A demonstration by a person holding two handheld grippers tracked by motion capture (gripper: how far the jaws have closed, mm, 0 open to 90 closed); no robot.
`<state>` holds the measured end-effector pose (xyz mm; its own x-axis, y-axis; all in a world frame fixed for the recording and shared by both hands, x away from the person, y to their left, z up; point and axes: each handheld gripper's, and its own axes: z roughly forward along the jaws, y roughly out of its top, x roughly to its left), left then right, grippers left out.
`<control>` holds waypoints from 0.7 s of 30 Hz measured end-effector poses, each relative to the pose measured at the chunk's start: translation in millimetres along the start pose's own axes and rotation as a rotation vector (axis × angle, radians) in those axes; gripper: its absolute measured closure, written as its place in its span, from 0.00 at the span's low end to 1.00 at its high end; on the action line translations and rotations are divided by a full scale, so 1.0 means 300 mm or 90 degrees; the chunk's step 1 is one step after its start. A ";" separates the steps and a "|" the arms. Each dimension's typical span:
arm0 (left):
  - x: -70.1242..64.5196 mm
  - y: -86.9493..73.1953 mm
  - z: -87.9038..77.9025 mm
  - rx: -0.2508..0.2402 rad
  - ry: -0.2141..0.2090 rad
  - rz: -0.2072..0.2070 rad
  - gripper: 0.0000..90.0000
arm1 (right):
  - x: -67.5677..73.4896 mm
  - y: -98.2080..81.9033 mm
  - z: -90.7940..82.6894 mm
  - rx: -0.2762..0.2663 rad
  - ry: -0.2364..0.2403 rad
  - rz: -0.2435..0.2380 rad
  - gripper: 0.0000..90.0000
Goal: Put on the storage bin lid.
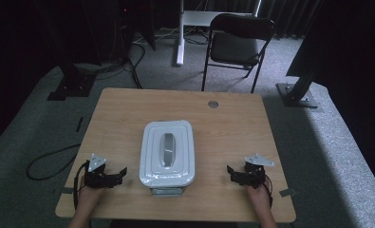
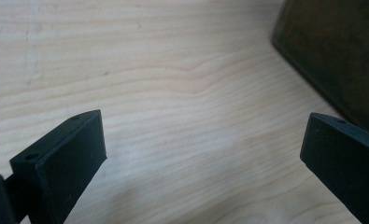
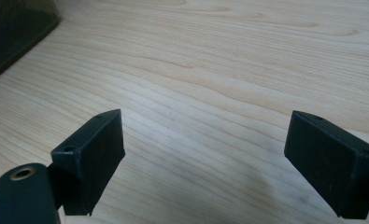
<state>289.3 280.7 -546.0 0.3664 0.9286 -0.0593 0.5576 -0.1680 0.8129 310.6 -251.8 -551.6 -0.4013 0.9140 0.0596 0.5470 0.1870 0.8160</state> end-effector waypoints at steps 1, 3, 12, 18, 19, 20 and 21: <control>0.005 -0.007 -0.001 0.004 0.003 -0.004 0.01 | -0.003 -0.002 -0.003 -0.001 0.000 0.001 0.13; 0.014 -0.014 -0.006 0.006 0.007 -0.009 0.01 | -0.009 -0.007 -0.012 -0.004 -0.006 0.004 0.13; 0.045 -0.039 -0.019 0.028 0.031 -0.027 0.01 | -0.035 -0.034 -0.038 -0.002 -0.022 0.011 0.13; 0.057 -0.048 -0.035 0.027 0.049 -0.034 0.01 | -0.054 -0.049 -0.066 -0.019 -0.063 0.026 0.13; 0.060 -0.050 -0.037 0.030 0.052 -0.037 0.01 | -0.059 -0.053 -0.070 -0.022 -0.071 0.028 0.13; 0.064 -0.052 -0.039 0.035 0.057 -0.036 0.01 | -0.063 -0.057 -0.074 -0.021 -0.076 0.031 0.13; 0.069 -0.055 -0.042 0.036 0.061 -0.037 0.01 | -0.068 -0.061 -0.077 -0.019 -0.081 0.032 0.13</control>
<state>278.4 306.8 -553.4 0.2605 0.9643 -0.0469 0.6173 -0.1290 0.7760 291.8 -282.3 -554.4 -0.2770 0.9604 0.0285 0.5404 0.1312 0.8311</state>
